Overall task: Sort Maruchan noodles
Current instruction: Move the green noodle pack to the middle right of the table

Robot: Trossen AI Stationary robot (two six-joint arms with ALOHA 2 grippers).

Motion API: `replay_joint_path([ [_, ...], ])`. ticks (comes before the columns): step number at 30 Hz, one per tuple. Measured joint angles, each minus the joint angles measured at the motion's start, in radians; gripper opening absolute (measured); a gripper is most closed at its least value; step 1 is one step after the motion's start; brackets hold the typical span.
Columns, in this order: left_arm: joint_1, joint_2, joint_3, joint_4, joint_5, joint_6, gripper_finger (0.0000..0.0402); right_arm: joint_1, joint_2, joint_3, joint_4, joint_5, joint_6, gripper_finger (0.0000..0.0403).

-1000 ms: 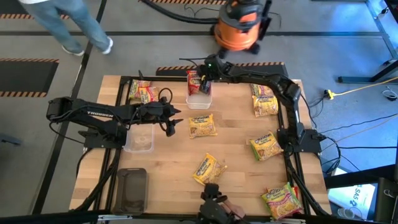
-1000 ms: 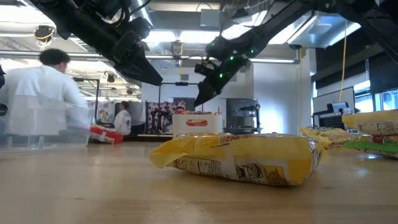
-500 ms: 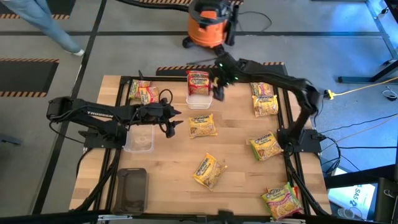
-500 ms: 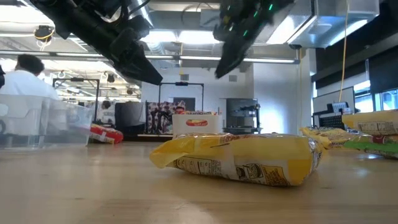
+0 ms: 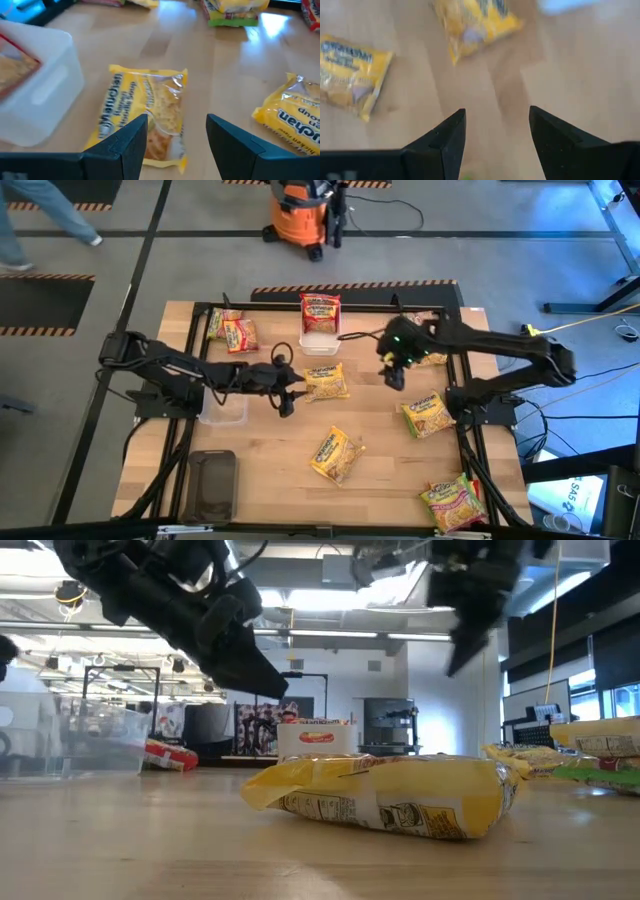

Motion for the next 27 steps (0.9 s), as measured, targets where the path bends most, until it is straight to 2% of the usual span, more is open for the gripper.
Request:
replay_joint_path([
  [4,-0.04,0.059,0.001,0.065,0.001,-0.048,0.0196,0.083,-0.103,-0.1,0.009,-0.014,0.143,0.0193],
  [7,-0.074,0.082,0.026,0.052,0.001,-0.076,0.0196,0.179,-0.16,-0.14,0.011,-0.004,0.253,0.0193],
  [12,-0.151,0.14,0.096,0.045,-0.028,-0.098,0.0196,0.362,-0.211,-0.167,0.018,0.129,0.404,0.0193],
  [17,-0.234,0.21,0.169,0.025,-0.044,-0.129,0.0196,0.505,-0.211,-0.177,0.032,0.167,0.545,0.0193],
  [19,-0.267,0.239,0.193,0.027,-0.044,-0.139,0.0196,0.571,-0.2,-0.177,0.089,0.165,0.608,0.0193],
  [23,-0.317,0.286,0.229,0.023,-0.055,-0.163,0.0196,0.751,-0.176,-0.176,0.213,0.141,0.771,0.0193],
  [27,-0.354,0.31,0.251,0.026,-0.09,-0.182,0.0196,0.915,-0.134,-0.176,0.22,0.154,0.919,0.0193],
])
